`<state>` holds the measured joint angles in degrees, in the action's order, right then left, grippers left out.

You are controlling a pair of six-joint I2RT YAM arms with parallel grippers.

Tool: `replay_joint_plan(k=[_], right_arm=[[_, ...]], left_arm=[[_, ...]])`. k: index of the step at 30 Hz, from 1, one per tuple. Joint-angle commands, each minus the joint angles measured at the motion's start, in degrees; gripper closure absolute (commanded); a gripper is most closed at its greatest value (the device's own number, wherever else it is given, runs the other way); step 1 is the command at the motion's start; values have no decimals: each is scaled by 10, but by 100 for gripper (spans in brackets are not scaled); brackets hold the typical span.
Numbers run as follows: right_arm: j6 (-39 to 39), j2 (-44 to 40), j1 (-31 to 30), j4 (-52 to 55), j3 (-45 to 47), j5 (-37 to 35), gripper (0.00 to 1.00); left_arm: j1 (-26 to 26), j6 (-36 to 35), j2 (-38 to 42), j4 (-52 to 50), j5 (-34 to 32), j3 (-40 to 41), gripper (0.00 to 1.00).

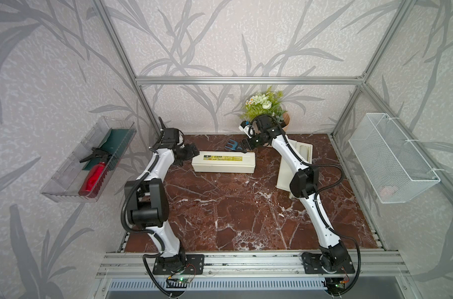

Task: Put plastic wrap rolls into dispensers
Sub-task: Close the lid on the plastic wrap cutting box, then adjust the plastic wrap cutting box at the center of the board.

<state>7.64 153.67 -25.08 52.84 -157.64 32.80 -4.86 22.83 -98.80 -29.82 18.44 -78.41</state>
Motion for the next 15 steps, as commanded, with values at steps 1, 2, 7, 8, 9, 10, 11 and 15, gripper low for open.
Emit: replay_joint_plan(k=[1,2,7,8,9,10,11,15], right_arm=[[29,1,-3,71,10,42,0],[30,-8,-2,58,31,54,0],[33,-10,-3,61,52,63,0],[33,-5,-3,72,50,58,0],[38,-3,-2,84,47,54,0],[37,-1,-4,92,47,48,0],[37,0,-4,102,49,46,0],[38,-19,-5,126,86,57,0]], left_arm=[[33,38,31,44,28,77,14],[43,44,37,53,29,98,17],[75,55,50,87,32,154,27],[78,55,46,95,37,159,29],[81,56,41,102,38,162,30],[81,56,35,107,40,162,30],[81,56,25,117,44,161,30],[81,52,-12,145,47,141,30]])
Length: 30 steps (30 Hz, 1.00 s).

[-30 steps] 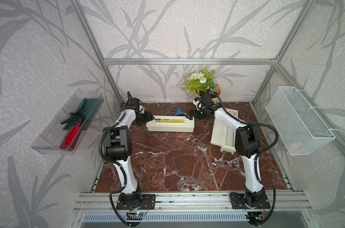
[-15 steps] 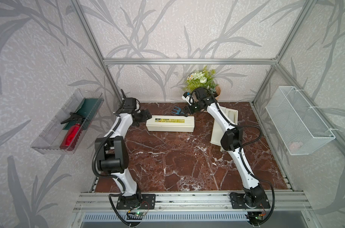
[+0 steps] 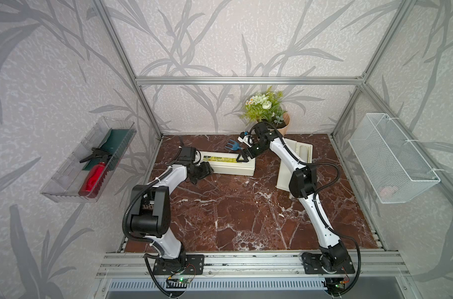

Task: Put plastic wrap rolls into dispensers
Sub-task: Adjust the plastic wrap cutting box at the center of the board.

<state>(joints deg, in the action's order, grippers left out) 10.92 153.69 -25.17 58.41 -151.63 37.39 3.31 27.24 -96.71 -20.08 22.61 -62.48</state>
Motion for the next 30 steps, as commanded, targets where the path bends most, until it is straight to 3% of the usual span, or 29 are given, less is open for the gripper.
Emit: replay_joint_plan(k=[1,6,13,18,23,25,30], right_arm=[[2,-28,-5,71,44,16,0],[11,-84,-15,52,169,33,1],[-36,-161,-22,-16,318,61,6],[-123,-231,-39,-135,454,93,6],[-277,-267,-51,-315,577,117,6],[-313,-274,-51,-356,604,107,8],[-312,-304,-55,-372,630,75,8]], left_arm=[[-2,6,-43,56,8,-25,29],[-9,-19,-132,19,55,-109,28],[-10,-29,-179,13,59,-182,26],[-9,-42,-240,-21,75,-283,22],[0,-42,-262,-24,75,-341,18],[0,-40,-251,-28,74,-330,17],[1,-39,-177,-18,90,-230,13]])
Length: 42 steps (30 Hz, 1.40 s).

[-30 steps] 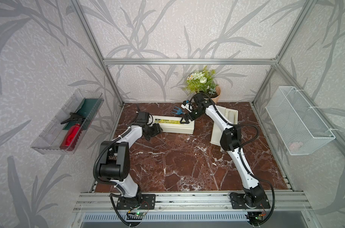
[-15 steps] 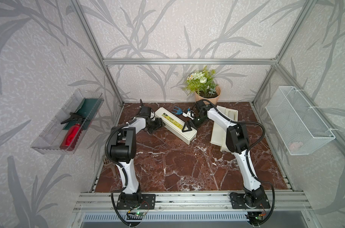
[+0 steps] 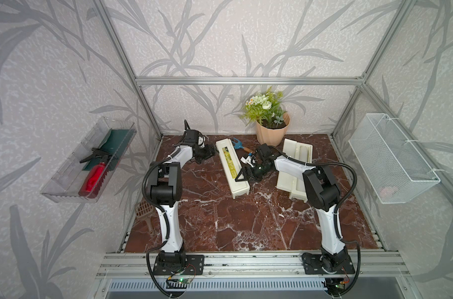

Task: Put plastic wrap rolls into dispensers
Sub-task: Adjust the plastic wrap cutting box at the center of the board.

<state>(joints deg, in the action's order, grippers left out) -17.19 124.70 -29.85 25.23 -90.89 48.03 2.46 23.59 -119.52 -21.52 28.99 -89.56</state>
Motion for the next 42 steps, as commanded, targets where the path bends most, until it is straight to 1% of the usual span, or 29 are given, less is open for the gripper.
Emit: replay_joint_plan(k=[1,3,8,11,15,17,18,20,21,24,26,28,30,31,34,37,42], right_arm=[[-33,-21,-9,-48,31,-32,8],[-40,-37,-9,-72,56,-30,8],[-44,-67,-10,-92,105,-27,8],[-48,-66,-16,-97,116,-15,15],[-51,-44,-38,-118,123,-4,25],[-80,-32,-37,-160,147,12,37],[-100,-31,-33,-188,166,17,41],[-135,-31,-27,-242,200,24,43],[-130,-31,-28,-232,205,12,44],[-63,-15,-39,-142,168,-9,44],[-72,-3,-42,-154,164,-1,48],[-101,0,-40,-195,174,6,47],[-108,-23,-36,-230,188,-14,31],[-106,-37,-34,-239,193,-27,28],[-89,-62,-19,-235,174,-42,23],[-78,-61,-4,-231,137,-47,21],[-69,-17,10,-223,47,-58,17]], left_arm=[[11,-2,65,-3,31,58,11],[14,-2,92,-7,57,83,9],[40,1,143,-17,74,119,8],[54,11,143,-16,84,141,8],[71,24,126,2,97,174,8],[76,24,118,9,95,180,8],[76,27,110,9,98,180,8],[78,25,94,-1,106,178,8],[78,23,88,-5,106,180,8],[80,14,84,-11,100,192,9],[80,7,81,-22,93,194,9],[79,1,79,-30,86,194,10],[79,-5,87,-34,77,191,10],[79,-8,93,-36,70,189,10],[78,-27,113,-53,49,172,8],[74,-46,120,-74,31,139,6],[52,-59,113,-93,17,69,5]])
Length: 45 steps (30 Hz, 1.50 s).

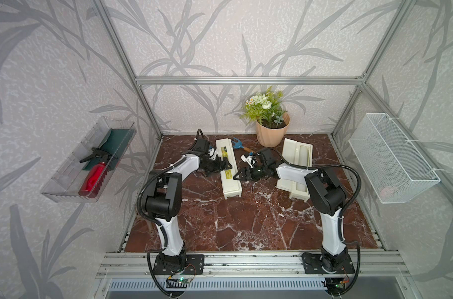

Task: Put plastic wrap rolls into dispensers
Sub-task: Adjust the plastic wrap cutting box at the center of the board.

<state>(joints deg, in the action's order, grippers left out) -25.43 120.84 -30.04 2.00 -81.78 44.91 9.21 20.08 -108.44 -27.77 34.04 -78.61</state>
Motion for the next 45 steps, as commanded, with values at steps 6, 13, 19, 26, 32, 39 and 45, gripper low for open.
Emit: replay_joint_plan(k=[6,13,19,26,32,39,45], right_arm=[[-34,113,22,-65,-161,-58,16],[-66,248,22,-34,-345,-49,16],[-101,316,21,-5,-438,-43,17],[-176,381,21,31,-525,-13,47],[-146,449,15,184,-679,-7,56],[-99,451,9,270,-692,-32,51],[-79,441,1,263,-680,-22,33]], left_arm=[[-52,-12,-57,-14,-20,-124,6],[-55,-10,-150,1,-20,-226,7],[-57,-2,-212,2,4,-264,12],[-56,3,-217,-8,-2,-256,15],[-54,8,-229,-43,16,-260,20],[-53,25,-250,-108,35,-308,22],[-35,8,-249,-137,50,-321,22]])
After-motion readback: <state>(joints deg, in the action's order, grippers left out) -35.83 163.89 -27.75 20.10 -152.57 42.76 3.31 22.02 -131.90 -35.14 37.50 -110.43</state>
